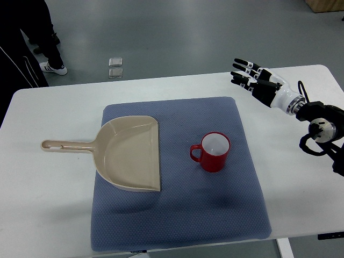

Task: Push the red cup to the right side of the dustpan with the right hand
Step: 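Lower the right hand and rotate it palm-down toward the mat, then move the right hand to the red mug's side farthest from the dustpan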

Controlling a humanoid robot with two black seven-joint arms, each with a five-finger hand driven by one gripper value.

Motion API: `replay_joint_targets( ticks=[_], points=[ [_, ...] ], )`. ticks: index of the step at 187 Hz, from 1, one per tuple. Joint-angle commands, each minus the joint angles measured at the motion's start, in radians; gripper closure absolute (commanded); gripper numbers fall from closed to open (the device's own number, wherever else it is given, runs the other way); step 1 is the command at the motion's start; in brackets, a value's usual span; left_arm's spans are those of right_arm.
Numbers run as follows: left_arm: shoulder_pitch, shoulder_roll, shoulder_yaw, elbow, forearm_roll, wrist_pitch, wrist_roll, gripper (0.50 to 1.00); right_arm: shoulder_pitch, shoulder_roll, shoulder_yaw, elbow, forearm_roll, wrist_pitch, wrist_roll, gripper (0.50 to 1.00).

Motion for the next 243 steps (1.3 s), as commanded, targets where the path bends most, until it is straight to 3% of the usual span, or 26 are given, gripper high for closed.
replay_joint_targets(
  ticks=[1, 15, 70, 94, 121, 243],
  points=[
    [0.001, 0.0, 0.0, -0.003, 0.0, 0.0, 0.0, 0.5, -0.01, -0.025, 0.001, 0.007, -0.096, 0.01, 0.064, 0.566],
    [0.001, 0.0, 0.0, -0.003, 0.0, 0.0, 0.0, 0.5, -0.012, -0.045, -0.002, 0.008, -0.145, 0.045, 0.106, 0.566],
    [0.001, 0.0, 0.0, -0.003, 0.0, 0.0, 0.0, 0.5, -0.019, -0.088, -0.026, 0.058, -0.219, 0.148, 0.131, 0.566],
    [-0.001, 0.0, 0.0, -0.003, 0.0, 0.0, 0.0, 0.5, -0.047, -0.129, -0.063, 0.105, -0.246, 0.154, 0.208, 0.566],
    [0.001, 0.0, 0.0, -0.003, 0.0, 0.0, 0.0, 0.5, -0.059, -0.18, -0.107, 0.159, -0.337, 0.154, 0.338, 0.568],
    [0.001, 0.0, 0.0, -0.001, 0.0, 0.0, 0.0, 0.5, -0.095, -0.289, -0.172, 0.194, -0.51, 0.154, 0.34, 0.566]
  ],
)
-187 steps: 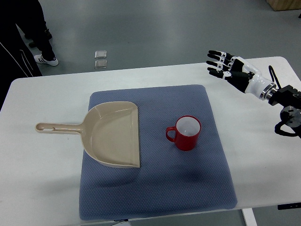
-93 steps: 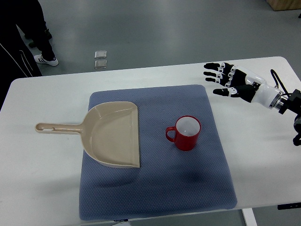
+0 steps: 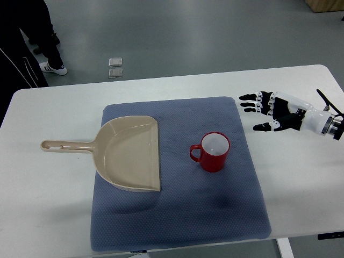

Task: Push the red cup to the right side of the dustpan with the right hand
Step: 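Move the right hand to the red mug's side farthest from the dustpan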

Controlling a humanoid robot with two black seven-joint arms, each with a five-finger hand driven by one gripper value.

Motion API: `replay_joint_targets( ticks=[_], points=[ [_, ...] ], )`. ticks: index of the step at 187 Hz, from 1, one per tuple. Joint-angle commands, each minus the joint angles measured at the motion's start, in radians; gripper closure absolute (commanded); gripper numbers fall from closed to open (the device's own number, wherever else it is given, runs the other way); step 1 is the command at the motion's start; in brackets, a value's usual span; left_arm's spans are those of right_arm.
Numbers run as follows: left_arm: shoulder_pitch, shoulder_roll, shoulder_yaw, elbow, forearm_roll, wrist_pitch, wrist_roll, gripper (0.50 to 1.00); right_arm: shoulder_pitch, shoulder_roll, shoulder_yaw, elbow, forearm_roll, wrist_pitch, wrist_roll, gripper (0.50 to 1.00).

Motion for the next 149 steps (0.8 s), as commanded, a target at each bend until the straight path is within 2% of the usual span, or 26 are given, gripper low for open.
replay_joint_targets(
  ticks=[1, 56, 149],
  points=[
    [0.0, 0.0, 0.0, 0.001, 0.0, 0.0, 0.0, 0.5, -0.002, -0.013, -0.02, 0.001, -0.015, 0.0, 0.0, 0.566],
    [-0.001, 0.0, 0.0, -0.001, 0.0, 0.0, 0.0, 0.5, -0.037, 0.0, -0.033, 0.021, -0.06, 0.0, 0.0, 0.566],
    [0.0, 0.0, 0.0, 0.001, 0.0, 0.0, 0.0, 0.5, -0.095, 0.105, -0.013, 0.037, 0.02, -0.008, 0.0, 0.566]
  ],
)
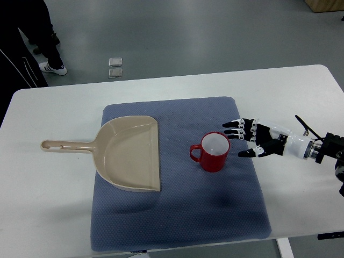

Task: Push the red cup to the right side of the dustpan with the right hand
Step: 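Move the right hand to the red mug's side farthest from the dustpan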

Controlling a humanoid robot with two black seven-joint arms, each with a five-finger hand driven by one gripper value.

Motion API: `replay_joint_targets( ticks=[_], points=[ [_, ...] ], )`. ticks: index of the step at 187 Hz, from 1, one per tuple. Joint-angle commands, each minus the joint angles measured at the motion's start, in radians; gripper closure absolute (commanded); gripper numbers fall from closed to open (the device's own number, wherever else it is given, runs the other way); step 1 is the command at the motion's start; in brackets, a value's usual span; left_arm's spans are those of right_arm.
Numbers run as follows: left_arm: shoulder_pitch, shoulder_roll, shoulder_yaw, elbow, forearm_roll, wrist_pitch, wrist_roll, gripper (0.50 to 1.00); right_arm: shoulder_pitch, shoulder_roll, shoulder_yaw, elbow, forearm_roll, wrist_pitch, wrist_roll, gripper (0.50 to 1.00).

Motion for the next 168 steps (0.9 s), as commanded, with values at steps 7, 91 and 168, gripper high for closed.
replay_joint_targets(
  ticks=[7, 91, 168],
  points=[
    [0.0, 0.0, 0.0, -0.001, 0.0, 0.0, 0.0, 0.5, -0.003, 0.013, 0.002, 0.0, 0.02, -0.004, 0.0, 0.566],
    [-0.001, 0.0, 0.0, 0.001, 0.0, 0.0, 0.0, 0.5, -0.041, 0.079, 0.018, -0.002, 0.048, -0.029, 0.0, 0.568],
    [0.0, 0.0, 0.0, -0.001, 0.0, 0.0, 0.0, 0.5, -0.072, 0.129, 0.019, -0.002, 0.076, -0.067, 0.0, 0.566]
  ],
)
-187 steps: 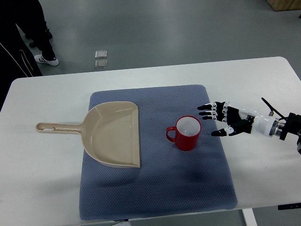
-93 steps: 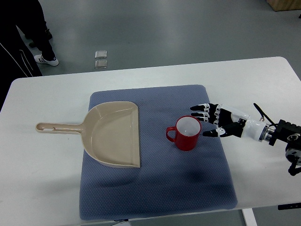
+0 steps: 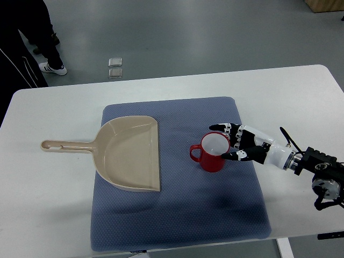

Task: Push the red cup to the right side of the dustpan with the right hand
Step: 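Move the right hand to the red mug's side farthest from the dustpan, then push the red mug with the right hand toward the dustpan's edge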

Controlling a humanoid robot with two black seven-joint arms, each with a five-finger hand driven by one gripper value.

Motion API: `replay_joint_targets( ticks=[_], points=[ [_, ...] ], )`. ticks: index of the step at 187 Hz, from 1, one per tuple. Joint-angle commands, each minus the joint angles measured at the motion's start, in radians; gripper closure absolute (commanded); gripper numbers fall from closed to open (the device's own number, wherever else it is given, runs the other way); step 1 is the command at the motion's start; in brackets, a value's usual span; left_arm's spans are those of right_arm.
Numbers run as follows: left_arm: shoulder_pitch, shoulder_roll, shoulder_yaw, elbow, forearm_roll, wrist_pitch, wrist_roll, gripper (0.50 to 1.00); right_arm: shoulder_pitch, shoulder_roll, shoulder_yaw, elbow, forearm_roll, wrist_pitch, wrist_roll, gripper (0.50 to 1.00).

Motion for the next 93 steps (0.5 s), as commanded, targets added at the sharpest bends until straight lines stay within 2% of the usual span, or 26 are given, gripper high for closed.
replay_joint_targets(
  ticks=[1, 93],
  points=[
    [-0.001, 0.0, 0.0, -0.001, 0.0, 0.0, 0.0, 0.5, -0.01, 0.012, 0.001, 0.0, -0.001, -0.004, 0.0, 0.566],
    [0.0, 0.0, 0.0, 0.001, 0.0, 0.0, 0.0, 0.5, -0.026, 0.041, -0.001, 0.0, -0.001, -0.05, 0.0, 0.566]
  ],
)
